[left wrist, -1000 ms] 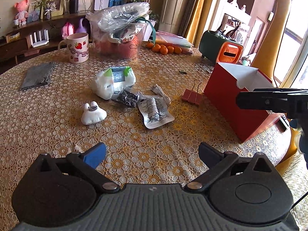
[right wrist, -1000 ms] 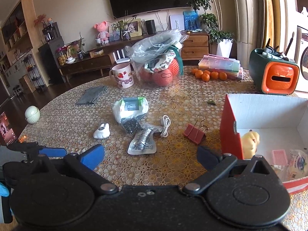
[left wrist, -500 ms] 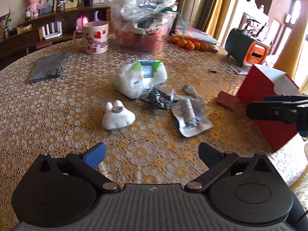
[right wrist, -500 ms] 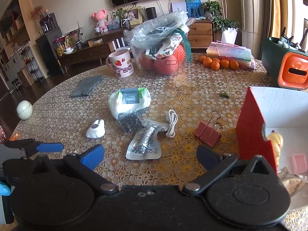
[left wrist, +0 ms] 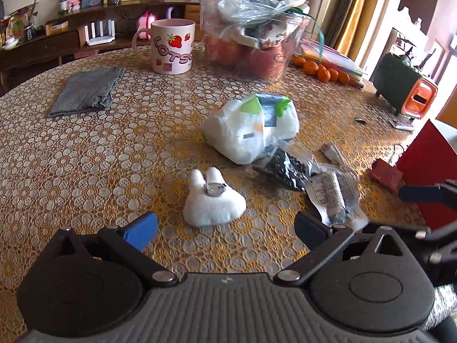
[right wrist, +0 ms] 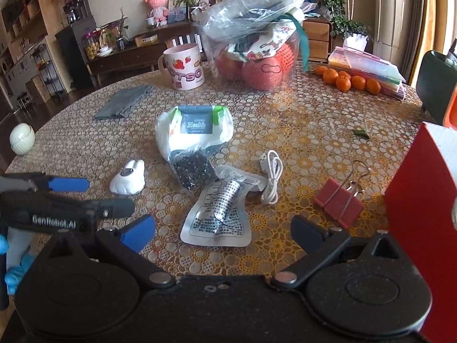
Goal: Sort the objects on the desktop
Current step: 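Grasp the white bunny plush with the left gripper while the right gripper moves toward the printed packet, then grasp the clear printed medicine packet with the right gripper, then carry the bunny with the left gripper while the right gripper carries the packet over the shoebox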
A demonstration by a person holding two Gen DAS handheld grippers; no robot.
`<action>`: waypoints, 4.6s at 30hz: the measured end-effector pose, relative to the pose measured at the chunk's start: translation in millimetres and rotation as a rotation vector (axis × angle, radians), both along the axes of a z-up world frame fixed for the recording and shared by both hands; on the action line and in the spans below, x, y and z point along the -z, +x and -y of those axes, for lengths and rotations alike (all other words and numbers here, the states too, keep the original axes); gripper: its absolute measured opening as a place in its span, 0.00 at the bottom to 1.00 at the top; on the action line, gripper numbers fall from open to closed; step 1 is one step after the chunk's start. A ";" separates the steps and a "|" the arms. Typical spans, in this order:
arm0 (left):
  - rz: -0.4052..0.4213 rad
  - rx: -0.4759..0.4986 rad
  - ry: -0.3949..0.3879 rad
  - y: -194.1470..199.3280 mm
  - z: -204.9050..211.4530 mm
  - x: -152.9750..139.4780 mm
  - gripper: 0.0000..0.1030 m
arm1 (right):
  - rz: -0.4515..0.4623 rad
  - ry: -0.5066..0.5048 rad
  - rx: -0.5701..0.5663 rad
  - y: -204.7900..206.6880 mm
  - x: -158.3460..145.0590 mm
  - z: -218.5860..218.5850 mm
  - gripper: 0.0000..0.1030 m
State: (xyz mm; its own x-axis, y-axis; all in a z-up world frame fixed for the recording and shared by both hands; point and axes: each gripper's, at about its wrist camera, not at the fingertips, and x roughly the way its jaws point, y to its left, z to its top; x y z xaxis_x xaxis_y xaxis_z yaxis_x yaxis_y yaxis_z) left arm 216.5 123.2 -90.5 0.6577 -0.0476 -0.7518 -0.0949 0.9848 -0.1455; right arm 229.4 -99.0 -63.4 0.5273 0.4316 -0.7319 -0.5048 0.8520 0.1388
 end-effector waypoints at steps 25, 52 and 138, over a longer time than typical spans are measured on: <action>-0.011 -0.025 0.076 27.4 3.7 18.2 0.65 | 0.027 -0.104 -0.008 15.7 38.4 -43.3 0.75; -0.021 0.034 0.056 -11.7 20.7 1.8 0.47 | -0.005 -0.044 0.012 -14.8 21.1 -13.8 0.65; -0.040 0.239 -0.027 -80.8 115.6 -69.9 0.47 | -0.017 0.079 0.029 -71.5 -42.6 84.1 0.42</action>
State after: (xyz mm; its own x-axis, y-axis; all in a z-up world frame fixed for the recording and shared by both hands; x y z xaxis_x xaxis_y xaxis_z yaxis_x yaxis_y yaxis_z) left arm 135.8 7.5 -20.6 0.5952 -0.2187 -0.7732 0.1344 0.9758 -0.1726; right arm 157.9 -183.1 -20.8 0.5283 0.4732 -0.7050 -0.4773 0.8522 0.2144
